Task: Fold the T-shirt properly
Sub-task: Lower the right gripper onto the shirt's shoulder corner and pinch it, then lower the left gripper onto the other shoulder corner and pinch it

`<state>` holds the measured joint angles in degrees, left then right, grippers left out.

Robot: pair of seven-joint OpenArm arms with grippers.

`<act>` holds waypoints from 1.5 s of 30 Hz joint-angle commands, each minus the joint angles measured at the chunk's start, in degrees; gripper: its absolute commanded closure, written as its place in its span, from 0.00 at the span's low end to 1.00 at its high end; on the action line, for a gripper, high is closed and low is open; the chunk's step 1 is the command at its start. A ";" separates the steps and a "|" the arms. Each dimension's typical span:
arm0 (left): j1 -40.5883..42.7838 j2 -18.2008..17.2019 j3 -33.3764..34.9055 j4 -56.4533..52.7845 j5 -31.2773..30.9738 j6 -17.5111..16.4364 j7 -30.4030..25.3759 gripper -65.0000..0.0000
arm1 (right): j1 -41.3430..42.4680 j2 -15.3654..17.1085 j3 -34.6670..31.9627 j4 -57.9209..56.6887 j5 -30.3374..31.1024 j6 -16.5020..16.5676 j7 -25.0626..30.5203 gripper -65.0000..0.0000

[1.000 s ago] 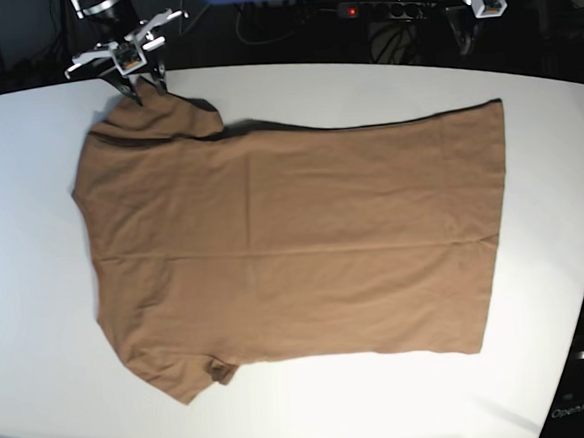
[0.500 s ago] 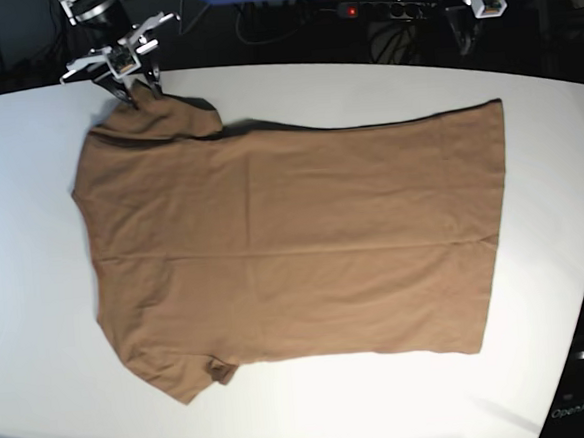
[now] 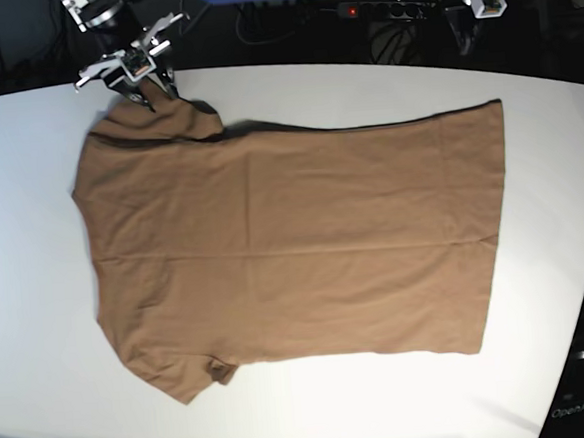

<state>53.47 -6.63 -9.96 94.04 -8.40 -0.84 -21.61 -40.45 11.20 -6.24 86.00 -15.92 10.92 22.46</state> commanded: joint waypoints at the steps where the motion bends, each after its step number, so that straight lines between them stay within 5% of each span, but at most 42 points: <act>1: 0.99 -0.09 -0.20 0.86 -0.17 0.18 -1.47 0.98 | -0.65 -0.70 -0.05 -0.85 -3.90 1.52 -8.44 0.65; 21: 0.99 -0.18 -0.29 0.86 -0.17 0.18 -1.47 0.98 | 3.92 -0.26 -0.13 -12.37 -5.84 1.52 -8.61 0.66; 24: 0.99 -0.18 -0.29 0.86 -0.17 0.18 -1.47 0.98 | 3.92 -0.26 -0.13 -12.37 -5.84 1.52 -8.61 0.75; 28: 0.99 -0.18 -0.29 0.86 -0.17 0.18 -1.47 0.98 | 3.92 -0.26 -0.13 -12.37 -5.84 1.52 -8.61 0.99; 45: 1.34 -0.36 -0.29 2.53 -0.17 0.18 -1.47 0.98 | 3.39 0.97 -0.13 -9.38 -5.92 1.52 -8.88 0.99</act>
<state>53.82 -6.68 -10.00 95.55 -8.40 -0.80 -21.50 -35.27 11.29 -6.79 78.41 -17.32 11.99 29.45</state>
